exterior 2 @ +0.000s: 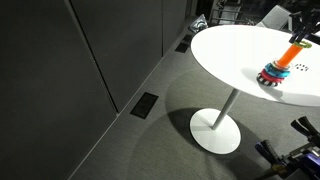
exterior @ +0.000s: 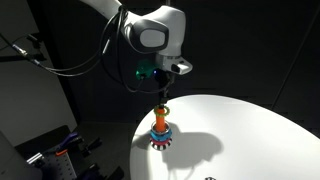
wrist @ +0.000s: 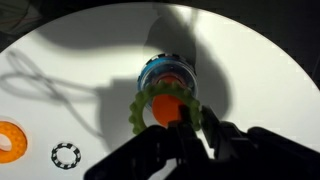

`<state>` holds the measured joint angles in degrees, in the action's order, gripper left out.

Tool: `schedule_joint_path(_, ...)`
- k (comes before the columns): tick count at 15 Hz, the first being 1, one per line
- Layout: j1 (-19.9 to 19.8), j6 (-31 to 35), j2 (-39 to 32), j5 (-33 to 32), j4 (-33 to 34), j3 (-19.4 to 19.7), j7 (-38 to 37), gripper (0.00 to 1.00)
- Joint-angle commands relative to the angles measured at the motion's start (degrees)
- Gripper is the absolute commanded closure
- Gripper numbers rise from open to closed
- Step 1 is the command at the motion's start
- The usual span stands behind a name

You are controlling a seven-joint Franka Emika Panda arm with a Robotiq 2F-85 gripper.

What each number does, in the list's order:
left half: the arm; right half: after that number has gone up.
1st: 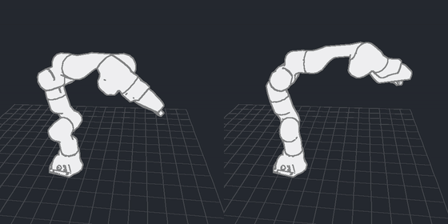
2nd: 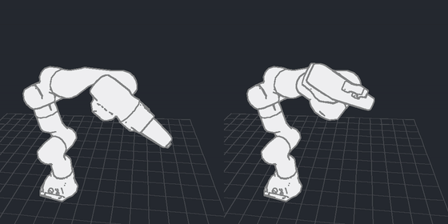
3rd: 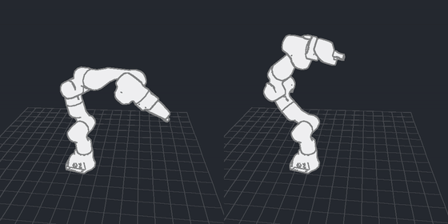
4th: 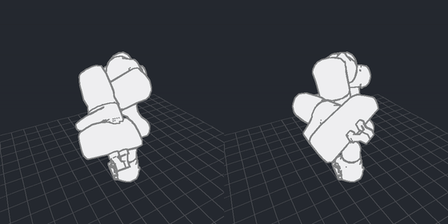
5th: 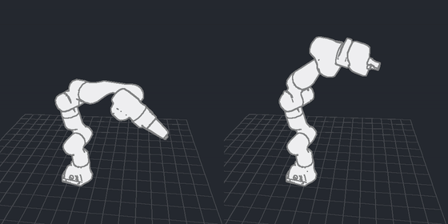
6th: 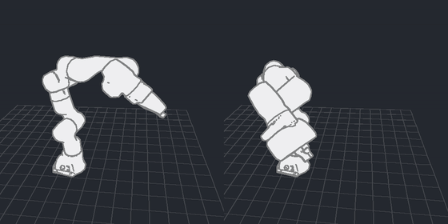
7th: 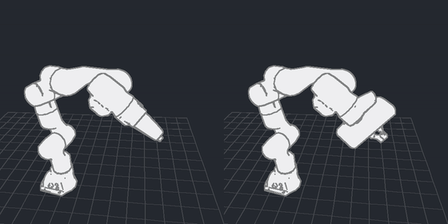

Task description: Pick up the green ring from the table and stack it on the rings stacking stand

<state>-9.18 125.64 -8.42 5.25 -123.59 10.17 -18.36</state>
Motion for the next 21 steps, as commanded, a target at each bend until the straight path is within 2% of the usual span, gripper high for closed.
schedule_joint_path(1, -0.2, -1.2, 0.5, 1.1, -1.2, -0.1, 2.3, 0.94)
schedule_joint_path(12, 0.1, -0.5, 2.8, -0.9, -3.5, 0.1, 1.2, 0.93)
schedule_joint_path(21, 0.2, 2.9, 4.5, -2.6, -6.1, 0.2, -0.2, 0.93)
